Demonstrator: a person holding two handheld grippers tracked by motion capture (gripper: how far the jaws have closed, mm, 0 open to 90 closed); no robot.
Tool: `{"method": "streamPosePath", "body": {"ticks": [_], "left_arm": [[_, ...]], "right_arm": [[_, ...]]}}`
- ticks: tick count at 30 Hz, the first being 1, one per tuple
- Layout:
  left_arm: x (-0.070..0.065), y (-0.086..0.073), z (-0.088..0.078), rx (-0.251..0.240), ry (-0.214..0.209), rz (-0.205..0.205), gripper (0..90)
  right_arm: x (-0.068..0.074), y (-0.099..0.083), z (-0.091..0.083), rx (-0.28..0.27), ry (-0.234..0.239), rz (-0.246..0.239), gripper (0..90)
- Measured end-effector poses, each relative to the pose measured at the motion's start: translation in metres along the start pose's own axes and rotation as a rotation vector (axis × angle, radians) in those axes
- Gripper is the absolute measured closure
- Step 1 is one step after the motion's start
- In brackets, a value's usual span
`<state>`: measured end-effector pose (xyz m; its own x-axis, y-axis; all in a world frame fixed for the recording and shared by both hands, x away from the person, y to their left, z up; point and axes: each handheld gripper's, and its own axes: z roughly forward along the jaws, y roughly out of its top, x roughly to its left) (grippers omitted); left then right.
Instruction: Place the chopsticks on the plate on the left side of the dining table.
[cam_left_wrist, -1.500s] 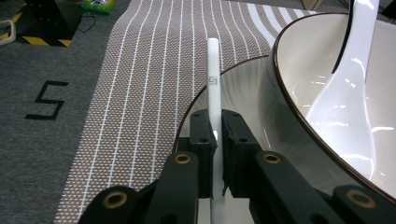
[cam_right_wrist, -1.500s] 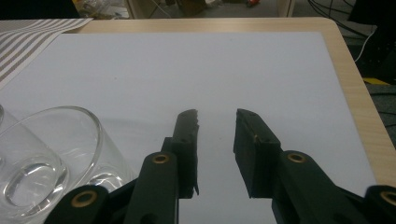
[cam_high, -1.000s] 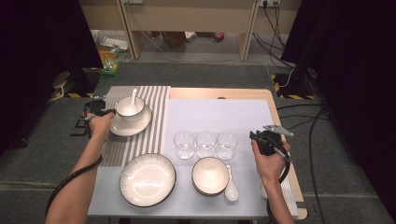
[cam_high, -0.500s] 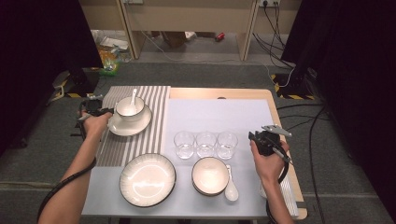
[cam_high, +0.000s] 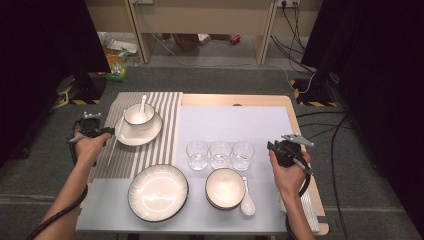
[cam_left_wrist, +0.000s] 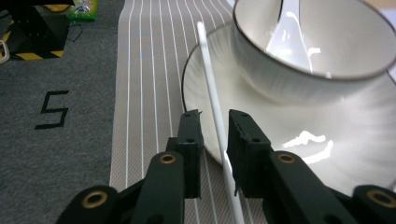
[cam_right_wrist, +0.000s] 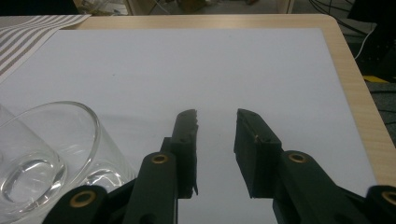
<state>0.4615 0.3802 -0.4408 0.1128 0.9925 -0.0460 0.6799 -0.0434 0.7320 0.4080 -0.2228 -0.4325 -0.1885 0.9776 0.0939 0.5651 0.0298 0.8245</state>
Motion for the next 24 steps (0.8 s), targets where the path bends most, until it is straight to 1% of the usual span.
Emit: {"method": "streamPosePath", "body": {"ticks": [1,2,5,8,9,10,12,13,14,15,16,18,19,22,24], "left_arm": [[0.000,-0.007,-0.004,0.018,-0.005,0.006,76.2],[0.000,-0.007,-0.004,0.018,-0.005,0.006,76.7],[0.001,-0.017,-0.010,0.054,0.000,0.018,77.8],[0.000,-0.028,-0.013,0.096,-0.007,0.036,81.5],[0.000,-0.028,-0.013,0.096,-0.007,0.036,82.1],[-0.001,-0.032,-0.014,0.110,-0.010,0.039,82.1],[-0.003,-0.037,-0.014,0.118,-0.016,0.037,82.5],[-0.004,-0.040,-0.015,0.127,-0.021,0.050,83.1],[-0.004,-0.040,-0.015,0.127,-0.021,0.050,83.4],[-0.007,-0.041,-0.017,0.129,-0.037,0.050,83.7],[-0.007,-0.041,-0.017,0.129,-0.037,0.050,83.9],[-0.012,-0.041,-0.018,0.128,-0.049,0.058,84.0],[-0.014,-0.040,-0.017,0.132,-0.064,0.061,84.1],[-0.020,-0.038,-0.016,0.129,-0.081,0.070,84.2],[-0.024,-0.037,-0.015,0.125,-0.084,0.078,84.3]], "right_arm": [[0.000,0.000,0.000,0.000,-0.002,0.001,69.5],[0.000,0.000,0.000,0.000,-0.002,0.001,69.5],[0.000,0.000,0.000,-0.001,0.000,0.000,69.4],[0.000,0.000,-0.001,0.000,-0.003,0.001,69.4],[0.000,0.000,-0.001,-0.002,-0.003,0.000,69.5],[0.000,0.000,-0.001,-0.002,-0.003,0.000,69.5],[0.000,0.000,-0.001,-0.002,-0.002,0.003,69.3],[-0.001,0.000,-0.002,-0.002,-0.001,0.003,69.3],[-0.001,0.000,-0.002,-0.002,-0.001,0.003,69.3],[-0.002,0.000,-0.002,-0.004,-0.004,0.006,69.3],[-0.002,0.000,-0.002,-0.004,-0.004,0.006,69.3],[-0.002,0.000,-0.002,-0.003,-0.004,0.009,69.3],[-0.002,0.000,-0.002,-0.004,-0.003,0.007,69.4],[-0.002,0.000,-0.001,-0.003,-0.004,0.005,69.4],[-0.002,0.000,-0.001,-0.002,-0.006,0.004,69.4]]}}
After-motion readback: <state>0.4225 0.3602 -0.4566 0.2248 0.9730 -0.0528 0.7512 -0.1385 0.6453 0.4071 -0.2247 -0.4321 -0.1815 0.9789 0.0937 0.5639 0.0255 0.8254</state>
